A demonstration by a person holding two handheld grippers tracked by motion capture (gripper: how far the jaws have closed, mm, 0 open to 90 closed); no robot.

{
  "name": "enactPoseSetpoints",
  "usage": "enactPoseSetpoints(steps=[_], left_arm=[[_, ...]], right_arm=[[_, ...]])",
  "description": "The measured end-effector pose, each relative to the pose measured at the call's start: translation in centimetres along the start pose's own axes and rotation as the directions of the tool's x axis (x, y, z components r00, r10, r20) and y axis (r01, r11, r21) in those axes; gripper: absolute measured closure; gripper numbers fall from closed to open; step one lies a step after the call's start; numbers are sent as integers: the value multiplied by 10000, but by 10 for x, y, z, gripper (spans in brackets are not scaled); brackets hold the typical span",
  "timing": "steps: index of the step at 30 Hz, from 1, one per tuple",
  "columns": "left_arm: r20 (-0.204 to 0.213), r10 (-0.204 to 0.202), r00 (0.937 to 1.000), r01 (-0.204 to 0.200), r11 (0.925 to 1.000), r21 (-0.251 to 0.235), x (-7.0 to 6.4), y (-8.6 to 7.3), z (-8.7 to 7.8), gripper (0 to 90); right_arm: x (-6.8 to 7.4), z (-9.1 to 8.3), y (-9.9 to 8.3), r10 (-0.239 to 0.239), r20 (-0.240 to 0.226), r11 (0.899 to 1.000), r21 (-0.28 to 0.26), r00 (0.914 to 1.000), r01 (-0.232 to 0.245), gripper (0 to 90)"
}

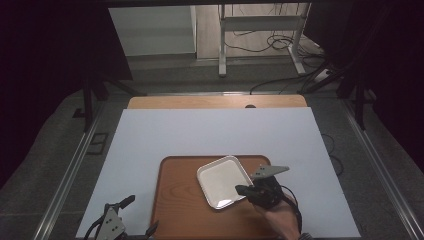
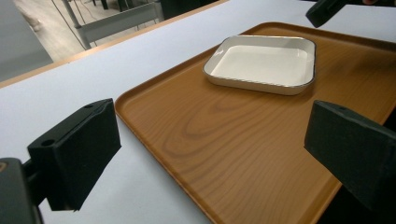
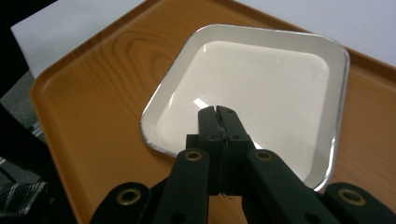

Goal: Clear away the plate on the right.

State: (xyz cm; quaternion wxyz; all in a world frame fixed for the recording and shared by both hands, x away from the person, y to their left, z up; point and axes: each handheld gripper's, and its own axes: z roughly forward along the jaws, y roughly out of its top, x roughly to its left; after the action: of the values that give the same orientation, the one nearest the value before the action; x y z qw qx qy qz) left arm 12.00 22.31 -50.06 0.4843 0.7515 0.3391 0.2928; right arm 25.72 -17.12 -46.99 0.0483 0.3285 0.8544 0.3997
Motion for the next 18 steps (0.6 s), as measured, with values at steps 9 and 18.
enactPoseSetpoints(steps=[9, 18], left_arm=[[17, 54, 10000, -54, 10000, 9, 0, 0, 0, 32], [34, 193, 9998, -193, 9998, 55, -2, 1, 1, 32]], right_arm=[[14, -4, -13, -383, -162, 9989, 267, 9991, 387, 892], [17, 3, -22, -340, -338, 9974, 623, 9988, 361, 893]])
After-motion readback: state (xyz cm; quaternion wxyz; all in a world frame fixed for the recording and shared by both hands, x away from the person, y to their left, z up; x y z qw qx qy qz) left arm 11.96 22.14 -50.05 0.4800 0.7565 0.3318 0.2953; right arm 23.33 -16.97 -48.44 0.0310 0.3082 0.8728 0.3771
